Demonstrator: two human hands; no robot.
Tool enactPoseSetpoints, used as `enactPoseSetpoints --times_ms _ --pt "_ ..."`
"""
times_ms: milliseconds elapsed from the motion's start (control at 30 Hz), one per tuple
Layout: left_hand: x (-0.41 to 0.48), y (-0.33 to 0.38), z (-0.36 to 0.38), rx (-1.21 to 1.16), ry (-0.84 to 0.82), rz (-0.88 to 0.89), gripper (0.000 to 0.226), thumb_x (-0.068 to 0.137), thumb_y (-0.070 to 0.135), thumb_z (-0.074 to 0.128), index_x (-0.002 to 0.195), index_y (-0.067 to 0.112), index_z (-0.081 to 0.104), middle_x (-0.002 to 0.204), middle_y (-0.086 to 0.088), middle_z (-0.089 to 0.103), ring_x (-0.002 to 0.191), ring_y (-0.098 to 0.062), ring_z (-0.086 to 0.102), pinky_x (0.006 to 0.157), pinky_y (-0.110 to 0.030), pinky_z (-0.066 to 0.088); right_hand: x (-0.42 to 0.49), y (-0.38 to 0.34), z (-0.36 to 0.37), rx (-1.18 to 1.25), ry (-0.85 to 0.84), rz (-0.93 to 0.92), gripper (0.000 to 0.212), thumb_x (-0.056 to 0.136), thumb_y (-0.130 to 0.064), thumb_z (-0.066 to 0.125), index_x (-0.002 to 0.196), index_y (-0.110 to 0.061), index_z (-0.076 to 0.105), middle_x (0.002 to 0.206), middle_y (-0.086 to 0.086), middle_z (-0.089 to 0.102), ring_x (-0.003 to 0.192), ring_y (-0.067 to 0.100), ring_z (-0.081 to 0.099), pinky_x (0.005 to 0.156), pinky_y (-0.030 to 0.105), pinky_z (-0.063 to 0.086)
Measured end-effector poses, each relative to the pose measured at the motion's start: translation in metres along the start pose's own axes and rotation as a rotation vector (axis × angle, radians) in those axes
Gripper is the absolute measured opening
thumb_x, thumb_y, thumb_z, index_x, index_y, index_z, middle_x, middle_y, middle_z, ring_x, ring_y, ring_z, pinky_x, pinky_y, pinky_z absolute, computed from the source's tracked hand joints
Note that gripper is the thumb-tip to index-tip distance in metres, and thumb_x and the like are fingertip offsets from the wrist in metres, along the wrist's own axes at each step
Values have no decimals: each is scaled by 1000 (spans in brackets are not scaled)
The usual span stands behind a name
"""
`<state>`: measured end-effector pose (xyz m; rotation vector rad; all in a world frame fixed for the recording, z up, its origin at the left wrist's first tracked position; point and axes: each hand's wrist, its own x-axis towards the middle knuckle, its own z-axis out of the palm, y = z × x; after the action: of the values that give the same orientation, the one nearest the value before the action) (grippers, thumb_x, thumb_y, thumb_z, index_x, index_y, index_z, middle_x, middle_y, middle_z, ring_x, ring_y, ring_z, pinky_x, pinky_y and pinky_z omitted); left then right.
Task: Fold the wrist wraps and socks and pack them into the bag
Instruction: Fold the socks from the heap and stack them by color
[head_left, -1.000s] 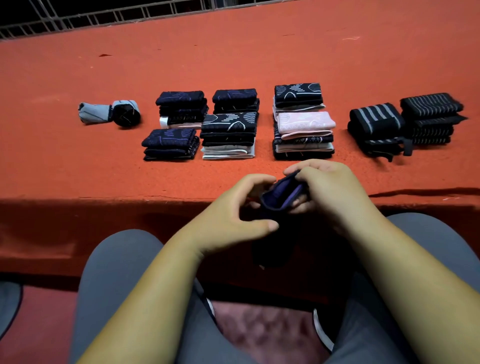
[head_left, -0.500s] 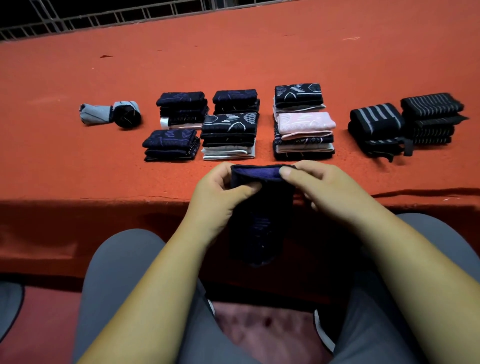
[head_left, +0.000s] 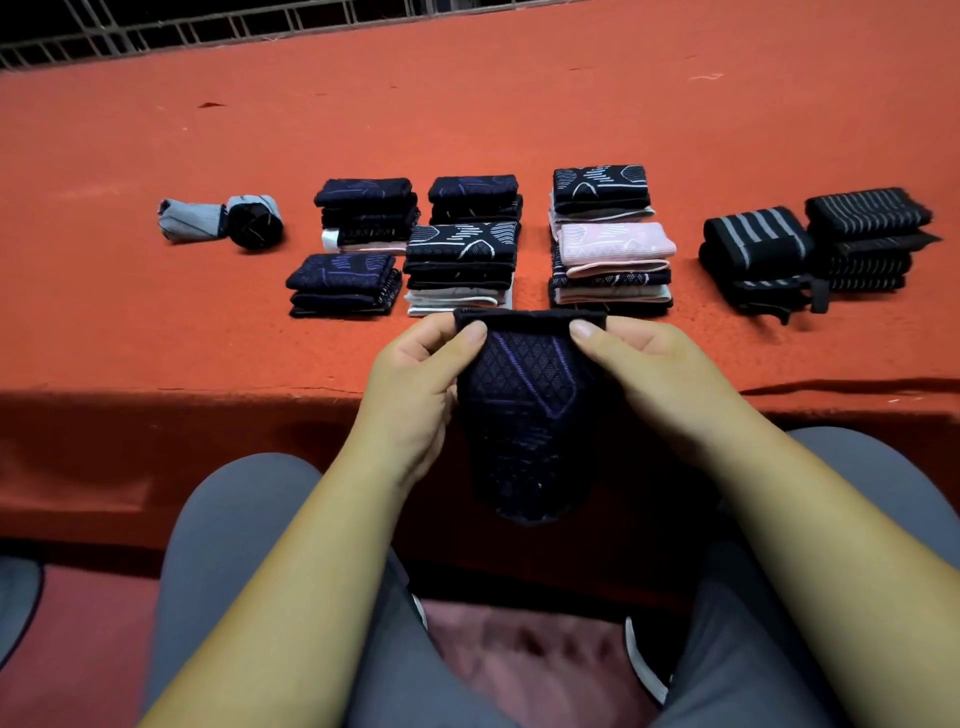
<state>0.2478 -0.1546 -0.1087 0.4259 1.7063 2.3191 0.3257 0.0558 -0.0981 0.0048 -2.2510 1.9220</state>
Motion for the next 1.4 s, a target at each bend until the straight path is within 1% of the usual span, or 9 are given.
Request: enactPoseSetpoints --times_ms 133,300,467,600,700,867,1167,1233,1400 --pt "1 2 0 -98 64 -40 31 104 14 65 126 -7 66 124 -30 71 106 -34 70 96 -44 59 3 8 3 -90 -139 0 8 101 -14 71 100 -17 78 71 -14 68 61 4 53 59 17 44" --pt "1 8 -11 182 -93 -61 25 107 17 61 125 4 73 124 -17 76 114 -27 73 93 -36 59 5 11 2 21 8 -2 9 101 -13 70 105 -9 78 80 -10 74 62 4 56 56 19 44" --pt "0 5 -11 253 -77 -72 19 103 9 65 118 7 76 119 -14 78 107 -26 75 94 -44 62 5 11 0 144 58 36 13 102 -15 70 108 -8 78 105 13 81 95 26 76 92 46 59" --pt "4 2 -8 147 20 -58 19 100 13 70 113 0 75 115 -29 74 96 -31 72 88 -44 57 6 9 -1 83 -41 36 12 102 -13 68 111 -10 76 93 -7 81 71 -1 68 62 15 49" --pt "5 3 -6 98 42 -84 23 101 14 69 114 -4 73 111 -29 75 91 -30 73 83 -38 60 6 9 0 25 -84 49 12 102 -7 68 109 -11 76 89 -12 80 70 -4 67 61 13 49" --pt "3 7 -11 116 -157 -225 28 105 16 62 123 -3 72 121 -21 76 105 -26 73 91 -31 60 7 8 0 104 23 74 22 100 -6 69 121 -8 76 115 6 81 113 27 76 103 46 58" --pt "4 6 -17 201 -111 -228 17 101 13 65 110 20 77 114 -11 78 100 -27 70 91 -43 54 6 8 -6 135 17 87 28 101 -5 67 126 -13 75 123 8 78 124 38 69 110 67 47" --pt "5 7 -16 157 -99 -231 22 102 11 61 112 24 77 110 -10 77 95 -29 66 84 -39 56 6 10 -7 142 -13 66 33 101 -2 64 129 -16 74 127 8 77 125 38 69 108 65 49" --pt "7 7 -14 72 -108 -229 31 102 4 53 117 21 74 103 -8 71 80 -20 63 74 -35 57 6 5 -5 216 -11 68 40 101 9 54 130 -12 73 113 4 80 90 10 75 76 21 57"
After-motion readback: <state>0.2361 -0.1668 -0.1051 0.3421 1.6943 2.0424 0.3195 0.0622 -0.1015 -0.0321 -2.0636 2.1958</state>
